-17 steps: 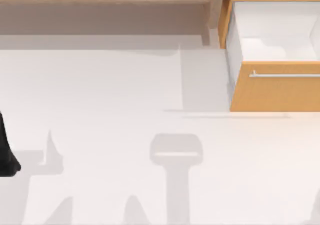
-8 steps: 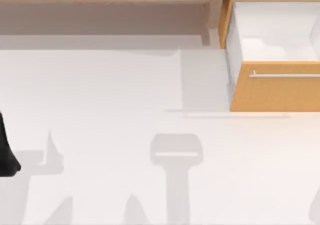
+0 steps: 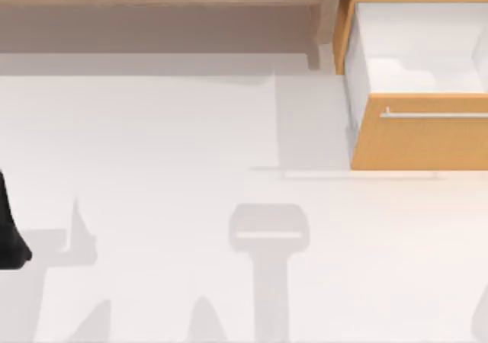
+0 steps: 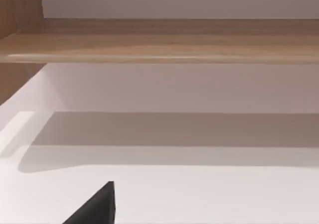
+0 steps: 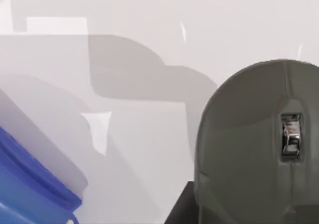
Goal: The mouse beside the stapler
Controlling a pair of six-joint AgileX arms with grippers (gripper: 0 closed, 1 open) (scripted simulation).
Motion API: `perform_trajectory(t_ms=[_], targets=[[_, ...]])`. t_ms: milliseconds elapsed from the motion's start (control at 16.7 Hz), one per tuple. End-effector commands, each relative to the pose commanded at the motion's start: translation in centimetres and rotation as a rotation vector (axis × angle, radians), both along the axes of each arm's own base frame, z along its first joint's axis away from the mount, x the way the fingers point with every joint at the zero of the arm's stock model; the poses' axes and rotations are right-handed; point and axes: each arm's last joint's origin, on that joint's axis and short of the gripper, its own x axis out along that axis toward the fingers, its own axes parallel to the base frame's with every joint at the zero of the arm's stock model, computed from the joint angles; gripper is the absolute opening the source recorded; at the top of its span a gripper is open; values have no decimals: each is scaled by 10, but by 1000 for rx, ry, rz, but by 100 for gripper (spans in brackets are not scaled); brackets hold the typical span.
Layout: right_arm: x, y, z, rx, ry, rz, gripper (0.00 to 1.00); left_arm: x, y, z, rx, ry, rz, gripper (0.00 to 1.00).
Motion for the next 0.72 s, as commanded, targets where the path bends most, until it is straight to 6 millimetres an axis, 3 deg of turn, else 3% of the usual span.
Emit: perform_trajectory(t_ms=[720], targets=[[5, -4, 8, -59, -63, 6, 0, 0, 0, 0, 0, 0, 0, 100]])
